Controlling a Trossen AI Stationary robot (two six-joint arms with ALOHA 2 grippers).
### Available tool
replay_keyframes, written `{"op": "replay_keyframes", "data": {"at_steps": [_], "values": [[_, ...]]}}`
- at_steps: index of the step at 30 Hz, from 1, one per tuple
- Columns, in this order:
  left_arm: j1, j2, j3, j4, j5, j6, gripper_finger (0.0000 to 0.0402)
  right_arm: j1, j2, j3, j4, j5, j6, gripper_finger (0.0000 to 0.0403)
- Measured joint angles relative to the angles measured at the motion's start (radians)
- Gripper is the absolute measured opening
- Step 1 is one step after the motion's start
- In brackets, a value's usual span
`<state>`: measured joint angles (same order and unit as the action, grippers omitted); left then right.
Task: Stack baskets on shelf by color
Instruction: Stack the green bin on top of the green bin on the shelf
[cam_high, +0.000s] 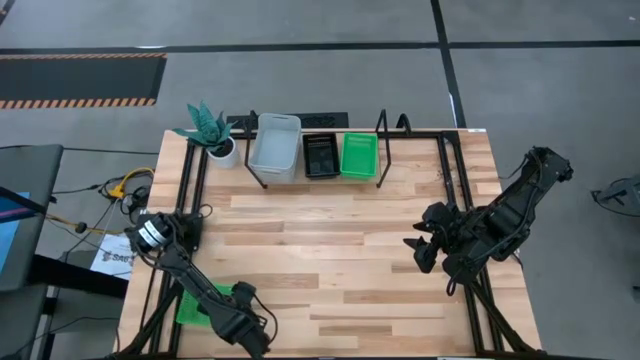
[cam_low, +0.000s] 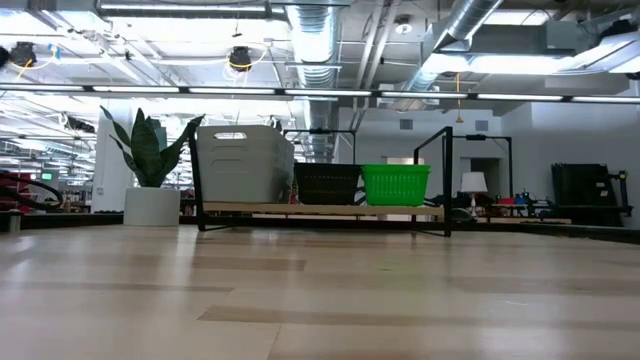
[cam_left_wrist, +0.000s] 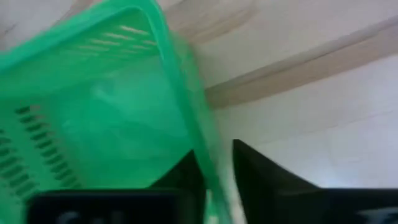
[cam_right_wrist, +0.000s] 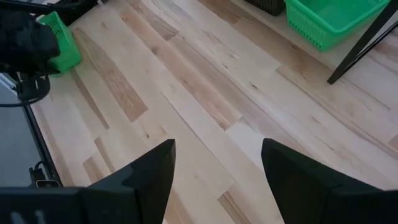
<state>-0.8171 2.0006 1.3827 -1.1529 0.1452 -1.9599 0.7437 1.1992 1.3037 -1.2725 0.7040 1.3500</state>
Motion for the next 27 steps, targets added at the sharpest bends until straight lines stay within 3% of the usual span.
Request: {"op": "replay_keyframes", "data": {"at_steps": [2, 6, 12, 20, 27], "values": [[0.017, 0.0, 0.0, 0.004, -0.002, 0.04, 0.0021, 0.0, 0.0, 0.0, 0.0, 0.0, 0.0, 0.0264], [0.062, -0.003, 0.004, 0.003, -0.014, 0.173, 0.0004, 0.0, 0.0, 0.0, -0.001, 0.001, 0.0, 0.0264], [0.178, -0.004, 0.087, -0.014, -0.14, 0.495, 0.0, 0.0, 0.0, 0.0, 0.0, 0.004, 0.001, 0.0264], [0.417, -0.005, 0.246, -0.047, -0.367, 1.001, 0.0, 0.0, 0.0, 0.0, -0.001, 0.007, 0.001, 0.0264], [0.598, -0.005, 0.468, -0.042, -0.402, 1.432, 0.0, 0.0, 0.0, 0.0, -0.001, 0.007, 0.003, 0.0264]]}}
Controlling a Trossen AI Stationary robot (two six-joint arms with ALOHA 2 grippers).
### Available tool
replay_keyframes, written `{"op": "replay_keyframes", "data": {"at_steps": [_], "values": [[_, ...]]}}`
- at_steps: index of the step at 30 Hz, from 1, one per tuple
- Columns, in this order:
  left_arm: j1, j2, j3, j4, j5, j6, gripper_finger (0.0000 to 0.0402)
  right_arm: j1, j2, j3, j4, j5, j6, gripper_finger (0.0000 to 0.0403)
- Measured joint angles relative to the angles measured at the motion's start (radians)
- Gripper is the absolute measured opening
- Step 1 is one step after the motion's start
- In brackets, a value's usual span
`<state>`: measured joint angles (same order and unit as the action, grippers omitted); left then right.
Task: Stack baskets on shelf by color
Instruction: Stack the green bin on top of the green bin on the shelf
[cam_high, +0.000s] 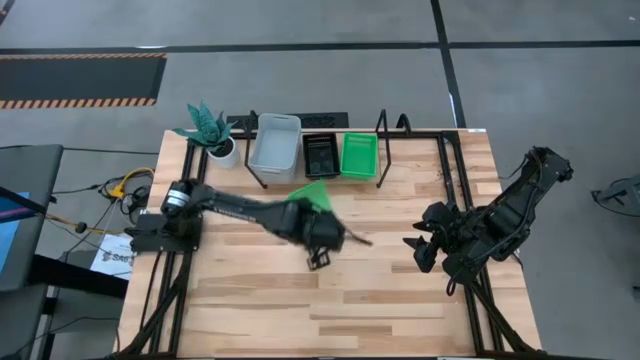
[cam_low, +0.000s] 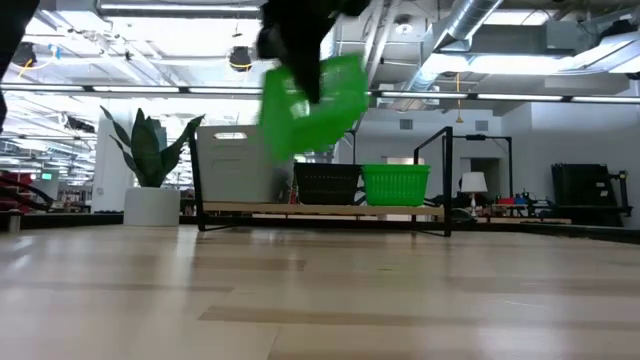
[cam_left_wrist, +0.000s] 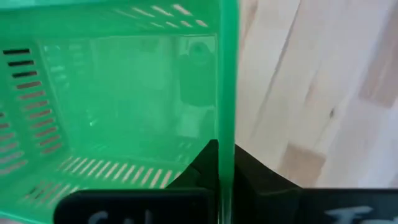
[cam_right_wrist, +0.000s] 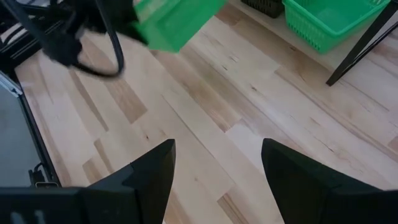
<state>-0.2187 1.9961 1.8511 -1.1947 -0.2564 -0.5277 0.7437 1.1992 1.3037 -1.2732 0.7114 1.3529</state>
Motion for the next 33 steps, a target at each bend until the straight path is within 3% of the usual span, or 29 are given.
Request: {"op": "replay_keyframes", "data": {"at_steps": [7, 15, 23, 26, 33], "values": [[0.135, 0.0, 0.182, 0.098, -0.109, 0.391, 0.0, 0.0, 0.0, 0.0, -0.002, 0.022, 0.001, 0.0264], [0.299, -0.001, 0.208, 0.348, -0.019, 0.765, 0.0, 0.0, 0.0, 0.0, -0.001, 0.023, 0.002, 0.0264], [0.424, 0.008, 0.188, 0.401, 0.076, 0.829, 0.0, 0.0, 0.0, 0.0, -0.001, 0.023, 0.014, 0.0264], [0.432, 0.036, 0.187, 0.414, 0.12, 0.857, 0.0, 0.0, 0.0, 0.0, -0.001, 0.023, 0.017, 0.0264], [0.414, 0.113, 0.188, 0.439, 0.105, 0.917, 0.0, -0.001, 0.0, 0.0, -0.007, 0.023, 0.03, 0.0264]]}}
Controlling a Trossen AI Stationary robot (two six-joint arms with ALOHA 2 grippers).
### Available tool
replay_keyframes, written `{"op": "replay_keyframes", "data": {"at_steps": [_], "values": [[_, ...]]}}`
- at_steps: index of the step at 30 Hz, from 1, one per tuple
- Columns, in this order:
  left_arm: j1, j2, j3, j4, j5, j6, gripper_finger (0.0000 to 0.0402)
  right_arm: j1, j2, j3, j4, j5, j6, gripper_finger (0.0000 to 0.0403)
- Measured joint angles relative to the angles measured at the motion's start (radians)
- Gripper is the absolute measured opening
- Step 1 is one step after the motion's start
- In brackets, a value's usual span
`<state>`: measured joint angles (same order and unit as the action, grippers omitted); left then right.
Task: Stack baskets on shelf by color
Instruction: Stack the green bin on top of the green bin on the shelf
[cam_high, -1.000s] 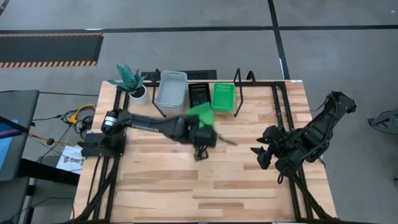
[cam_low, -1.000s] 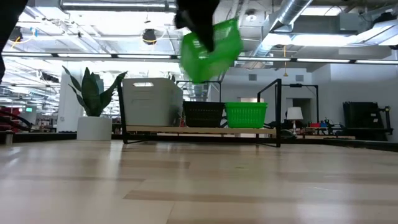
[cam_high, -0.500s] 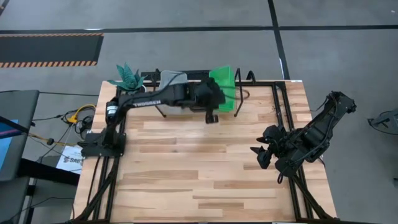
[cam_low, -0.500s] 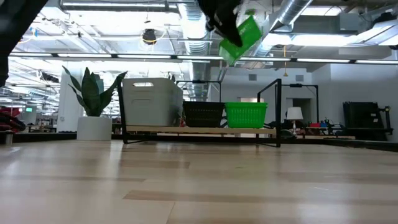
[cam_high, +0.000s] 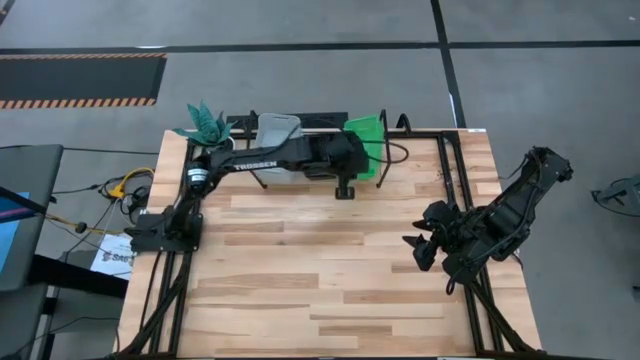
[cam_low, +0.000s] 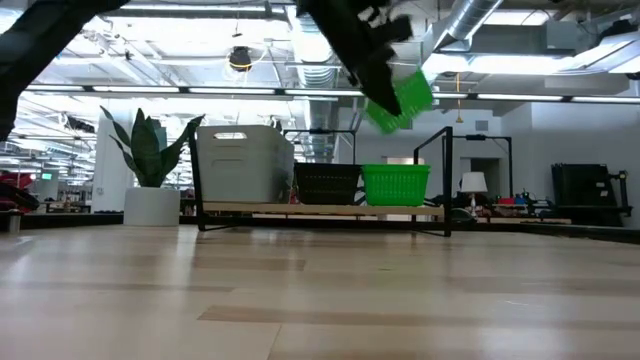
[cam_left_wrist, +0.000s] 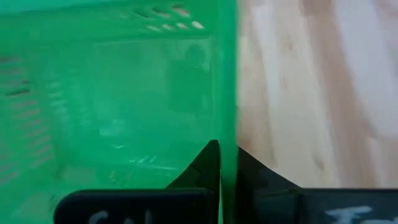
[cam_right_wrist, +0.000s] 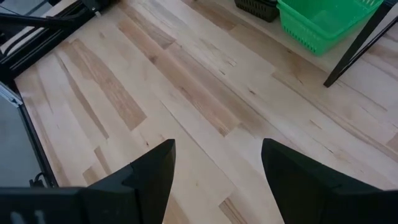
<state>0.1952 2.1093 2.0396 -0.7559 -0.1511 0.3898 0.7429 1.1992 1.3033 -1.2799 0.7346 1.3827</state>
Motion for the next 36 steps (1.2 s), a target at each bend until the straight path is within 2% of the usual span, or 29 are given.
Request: {"op": "replay_keyframes", "data": {"at_steps": [4, 17, 29, 32, 36], "values": [[0.003, 0.033, 0.002, 0.009, -0.04, -0.014, 0.0, 0.0, 0.0, 0.0, 0.002, 0.0, 0.001, 0.0264], [0.014, 0.109, 0.004, -0.022, -0.048, -0.058, 0.0, 0.0, 0.0, 0.0, -0.006, 0.0, 0.005, 0.0264], [0.016, 0.12, 0.003, -0.032, -0.069, -0.061, 0.0002, 0.0, 0.0, 0.0, -0.007, 0.0, 0.008, 0.0264], [0.016, 0.12, 0.003, -0.034, -0.044, -0.062, 0.0018, 0.0, 0.0, 0.0, -0.007, 0.0, 0.008, 0.0264], [0.017, 0.119, 0.003, -0.046, -0.044, -0.062, 0.0062, 0.0, 0.0, 0.0, -0.007, 0.0, 0.008, 0.0264]]}}
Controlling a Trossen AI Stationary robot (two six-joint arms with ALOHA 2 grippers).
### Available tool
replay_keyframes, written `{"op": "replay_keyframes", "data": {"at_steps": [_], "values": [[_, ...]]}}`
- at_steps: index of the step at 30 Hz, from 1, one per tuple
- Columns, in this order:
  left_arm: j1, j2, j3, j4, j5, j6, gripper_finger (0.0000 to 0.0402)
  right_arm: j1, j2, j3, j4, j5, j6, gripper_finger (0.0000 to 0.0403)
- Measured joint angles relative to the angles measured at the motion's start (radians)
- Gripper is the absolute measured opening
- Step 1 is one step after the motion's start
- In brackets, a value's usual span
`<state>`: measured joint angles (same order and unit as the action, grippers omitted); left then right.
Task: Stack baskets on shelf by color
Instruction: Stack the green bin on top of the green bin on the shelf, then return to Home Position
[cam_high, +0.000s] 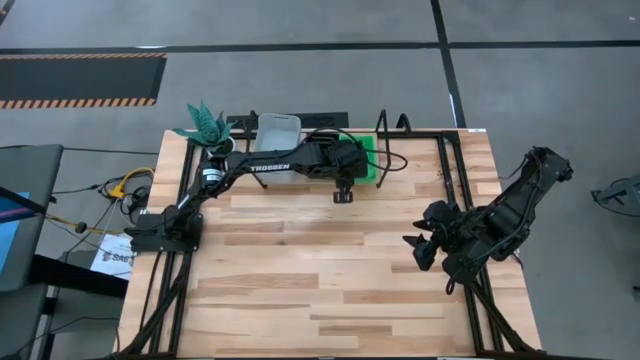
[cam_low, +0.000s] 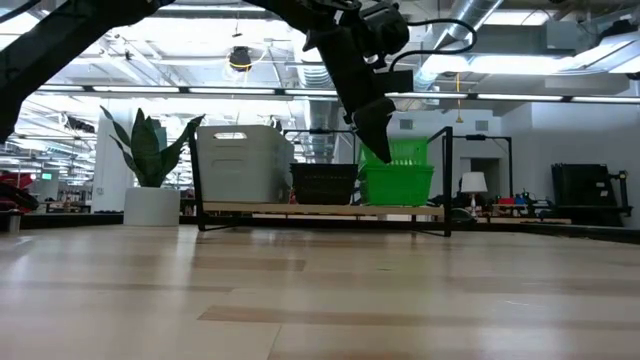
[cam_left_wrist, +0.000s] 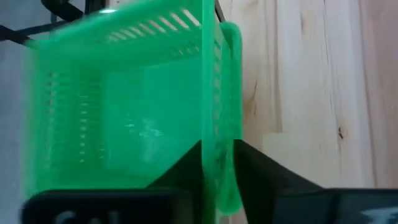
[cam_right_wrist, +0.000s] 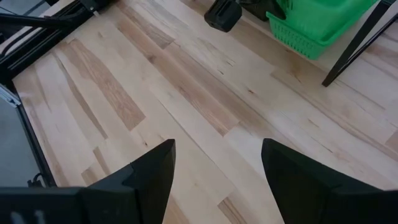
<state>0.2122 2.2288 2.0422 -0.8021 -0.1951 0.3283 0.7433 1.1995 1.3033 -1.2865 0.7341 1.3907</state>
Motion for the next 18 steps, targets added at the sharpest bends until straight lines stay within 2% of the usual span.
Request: {"op": "replay_keyframes", "data": {"at_steps": [5, 9, 14, 18], "values": [[0.0, 0.0, 0.005, -0.004, -0.018, 0.0, 0.0126, 0.0, 0.0, 0.0, 0.0, 0.0, 0.016, 0.0264], [0.0, 0.0, 0.029, -0.009, -0.06, 0.0, 0.0162, 0.0, 0.0, 0.0, 0.0, 0.0, 0.024, 0.0264], [0.0, -0.002, 0.125, -0.05, -0.038, -0.039, 0.0174, 0.0, 0.0, 0.0, 0.003, 0.0, 0.026, 0.0264], [0.0, -0.002, 0.253, -0.161, -0.036, -0.081, 0.0174, 0.0, 0.0, 0.0, 0.003, 0.007, 0.026, 0.0264]]}}
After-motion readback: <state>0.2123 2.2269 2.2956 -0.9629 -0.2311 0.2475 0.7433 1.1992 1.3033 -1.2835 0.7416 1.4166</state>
